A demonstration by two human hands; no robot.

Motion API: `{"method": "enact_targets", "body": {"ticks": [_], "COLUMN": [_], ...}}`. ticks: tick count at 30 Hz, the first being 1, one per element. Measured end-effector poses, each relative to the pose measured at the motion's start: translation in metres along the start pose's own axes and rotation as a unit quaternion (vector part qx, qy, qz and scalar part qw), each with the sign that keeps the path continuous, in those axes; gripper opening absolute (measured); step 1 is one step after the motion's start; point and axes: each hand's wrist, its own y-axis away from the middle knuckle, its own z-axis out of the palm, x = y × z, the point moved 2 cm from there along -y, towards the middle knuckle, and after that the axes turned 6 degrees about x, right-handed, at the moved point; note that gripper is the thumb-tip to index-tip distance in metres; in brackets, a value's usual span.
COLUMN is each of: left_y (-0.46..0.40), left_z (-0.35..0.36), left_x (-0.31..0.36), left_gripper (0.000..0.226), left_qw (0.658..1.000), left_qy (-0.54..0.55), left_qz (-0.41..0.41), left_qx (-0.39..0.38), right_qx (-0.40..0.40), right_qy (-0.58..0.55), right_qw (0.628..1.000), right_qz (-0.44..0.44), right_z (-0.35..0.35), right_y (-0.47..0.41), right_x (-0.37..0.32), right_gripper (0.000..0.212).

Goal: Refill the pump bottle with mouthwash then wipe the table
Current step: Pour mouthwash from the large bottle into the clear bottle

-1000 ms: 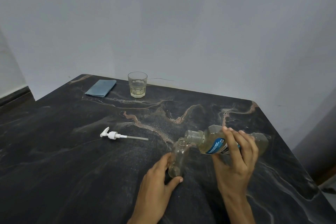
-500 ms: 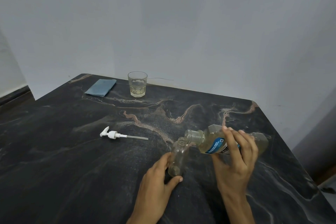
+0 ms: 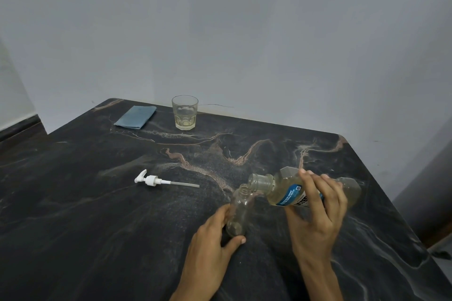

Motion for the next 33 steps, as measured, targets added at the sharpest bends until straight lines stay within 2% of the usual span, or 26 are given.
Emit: {"method": "enact_targets", "body": {"ticks": [33], "left_y": [-0.0008], "left_z": [0.0010], "left_x": [-0.0023], "left_gripper": [0.059], "left_qw": [1.000], "left_qy": [-0.002], "left_qz": [0.001], "left_qx": [0.002], "right_qx": [-0.004], "right_qy": [0.001], "right_qw": [1.000], "right_qz": [0.004], "right_z": [-0.0009], "right_y": [-0.0017], "right_x": [-0.0017], "right_gripper": [0.084]}}
